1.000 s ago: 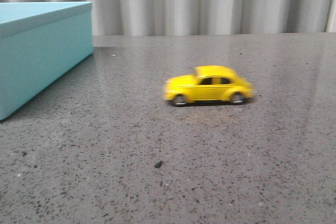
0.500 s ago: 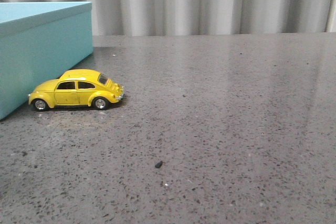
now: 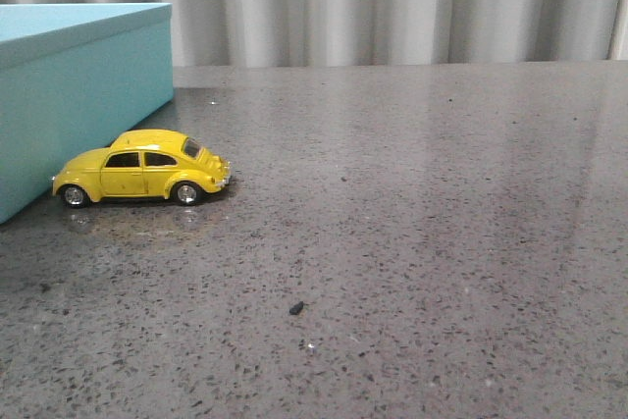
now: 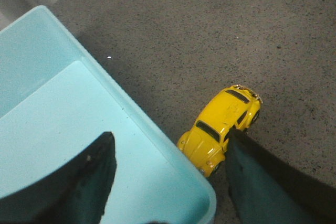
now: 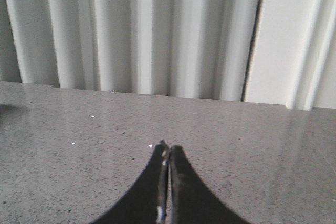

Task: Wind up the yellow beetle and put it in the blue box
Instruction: 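Lower the open left gripper around the beetle and close it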

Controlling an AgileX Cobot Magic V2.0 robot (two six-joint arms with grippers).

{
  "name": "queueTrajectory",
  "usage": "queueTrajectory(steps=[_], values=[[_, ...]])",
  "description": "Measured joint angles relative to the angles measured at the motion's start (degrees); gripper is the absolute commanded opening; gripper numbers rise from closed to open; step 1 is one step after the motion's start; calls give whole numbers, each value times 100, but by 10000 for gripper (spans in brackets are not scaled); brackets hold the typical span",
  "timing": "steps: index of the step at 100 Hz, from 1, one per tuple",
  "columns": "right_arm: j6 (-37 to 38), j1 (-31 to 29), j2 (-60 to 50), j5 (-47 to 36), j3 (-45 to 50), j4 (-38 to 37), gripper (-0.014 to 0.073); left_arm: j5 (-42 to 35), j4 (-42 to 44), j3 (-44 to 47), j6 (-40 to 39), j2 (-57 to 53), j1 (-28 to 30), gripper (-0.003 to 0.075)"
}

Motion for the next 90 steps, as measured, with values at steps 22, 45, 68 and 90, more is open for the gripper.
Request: queueTrajectory(steps=[22, 45, 68, 90], values=[[0, 307, 0, 73, 0, 8, -53, 787, 85, -866, 139, 1066, -566, 461], [0, 448, 0, 275, 33, 8, -53, 1084, 1436, -1482, 175, 2080, -1614, 461], [0, 634, 0, 346, 54, 8, -53, 1299, 2425, -1855, 199, 2869, -2169, 461], [0, 782, 0, 501, 54, 8, -53, 1097, 3046, -1888, 199, 3273, -2191, 461]])
